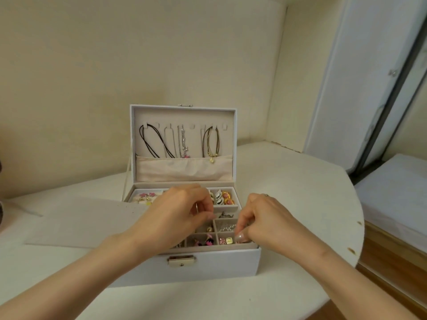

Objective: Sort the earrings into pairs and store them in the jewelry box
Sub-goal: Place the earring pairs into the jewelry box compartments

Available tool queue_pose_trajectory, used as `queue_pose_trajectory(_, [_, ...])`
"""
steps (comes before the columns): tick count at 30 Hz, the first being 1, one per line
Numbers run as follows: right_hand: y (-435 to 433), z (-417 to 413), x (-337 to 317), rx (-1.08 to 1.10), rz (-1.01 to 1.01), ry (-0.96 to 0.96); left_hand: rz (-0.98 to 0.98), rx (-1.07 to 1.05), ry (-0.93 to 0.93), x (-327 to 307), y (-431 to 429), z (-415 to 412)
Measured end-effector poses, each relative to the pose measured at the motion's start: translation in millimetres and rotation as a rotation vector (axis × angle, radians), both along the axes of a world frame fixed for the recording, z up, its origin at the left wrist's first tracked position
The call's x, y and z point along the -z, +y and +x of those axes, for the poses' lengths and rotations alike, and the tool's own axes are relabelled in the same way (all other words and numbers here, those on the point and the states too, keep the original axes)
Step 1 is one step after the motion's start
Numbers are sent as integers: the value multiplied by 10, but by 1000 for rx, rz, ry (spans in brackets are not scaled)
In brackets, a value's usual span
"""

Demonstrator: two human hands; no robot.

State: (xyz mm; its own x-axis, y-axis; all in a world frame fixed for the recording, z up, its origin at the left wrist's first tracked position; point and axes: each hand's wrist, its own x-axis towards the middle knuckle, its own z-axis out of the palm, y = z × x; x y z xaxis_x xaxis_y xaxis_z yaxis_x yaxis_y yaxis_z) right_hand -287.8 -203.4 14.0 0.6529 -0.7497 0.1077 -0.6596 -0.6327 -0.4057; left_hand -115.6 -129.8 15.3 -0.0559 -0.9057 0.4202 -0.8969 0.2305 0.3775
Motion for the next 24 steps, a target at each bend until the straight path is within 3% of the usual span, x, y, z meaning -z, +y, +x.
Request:
queue_pose_trajectory(9, [106,24,-12,56,-221,196,-39,41,7,67,49,69])
queue_pose_trajectory(24, [-35,-88,-155,123,-23,-55,-73,61,-3,74,139,182])
